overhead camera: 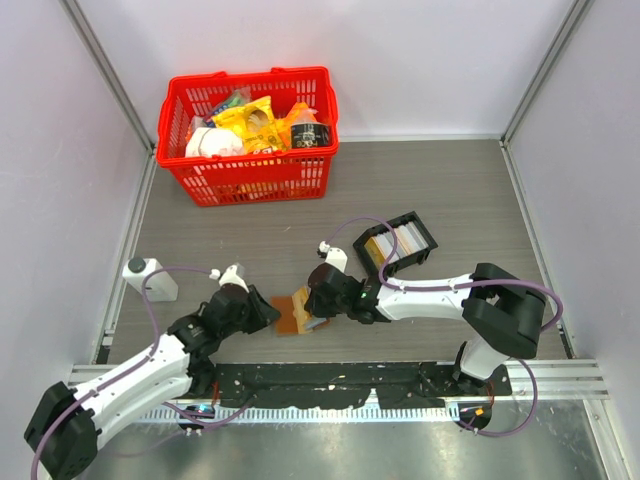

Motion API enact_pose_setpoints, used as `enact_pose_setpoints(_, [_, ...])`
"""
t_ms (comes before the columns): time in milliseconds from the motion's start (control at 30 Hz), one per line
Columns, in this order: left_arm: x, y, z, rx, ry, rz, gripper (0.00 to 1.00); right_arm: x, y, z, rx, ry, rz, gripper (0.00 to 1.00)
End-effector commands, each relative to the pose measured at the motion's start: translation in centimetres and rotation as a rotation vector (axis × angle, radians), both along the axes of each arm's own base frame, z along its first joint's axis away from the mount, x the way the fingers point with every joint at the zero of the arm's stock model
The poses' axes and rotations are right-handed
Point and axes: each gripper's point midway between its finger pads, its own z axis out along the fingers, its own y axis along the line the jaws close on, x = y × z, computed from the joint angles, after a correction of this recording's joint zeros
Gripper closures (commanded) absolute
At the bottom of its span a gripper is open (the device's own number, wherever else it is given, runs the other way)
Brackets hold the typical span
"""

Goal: Put the credit cards into the card holder
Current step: Open the card holder at the center of the board, then turn over the card slot in the card holder.

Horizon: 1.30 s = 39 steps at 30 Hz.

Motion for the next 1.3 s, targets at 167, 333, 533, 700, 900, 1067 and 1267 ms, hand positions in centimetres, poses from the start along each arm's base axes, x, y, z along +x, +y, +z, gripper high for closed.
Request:
enact_pose_setpoints(167, [0.9, -1.4, 0.9, -0.016, -0.012, -0.035, 1.0, 0.1, -0.5, 0.5, -0.008, -0.022, -0.015, 0.99])
enact_pose_setpoints(333, [1.3, -1.0, 1.9, 0.013, -0.031, -0.017, 1.0, 1.7, -1.4, 4.8, -0.005, -0.137, -0.043, 0.99])
enact_pose_setpoints(533, [1.6, -0.7, 2.5, 0.036, -0.042, -0.015, 1.0, 2.4, -4.6, 5.3, -0.092, -0.165, -0.114, 0.99])
enact_pose_setpoints(700, [1.6, -0.7, 2.3, 0.044, -0.037, -0.019, 1.0, 2.2, -6.3, 4.7, -0.125, -0.163, -0.149, 0.99])
enact_pose_setpoints(900, [1.6, -0.9, 2.1, 0.045, -0.033, -0.026, 1.0, 2.4, -7.1, 4.4, -0.167, -0.162, -0.163, 0.99])
enact_pose_setpoints(1067, [1.7, -1.1, 2.0, 0.051, -0.03, -0.039, 1.0, 2.2, -7.2, 4.2, -0.169, -0.157, -0.158, 0.99])
enact_pose_setpoints(1267, [1.7, -1.1, 1.9, 0.051, -0.029, -0.036, 1.0, 1.7, -6.4, 3.0, -0.177, -0.127, -0.115, 0.99])
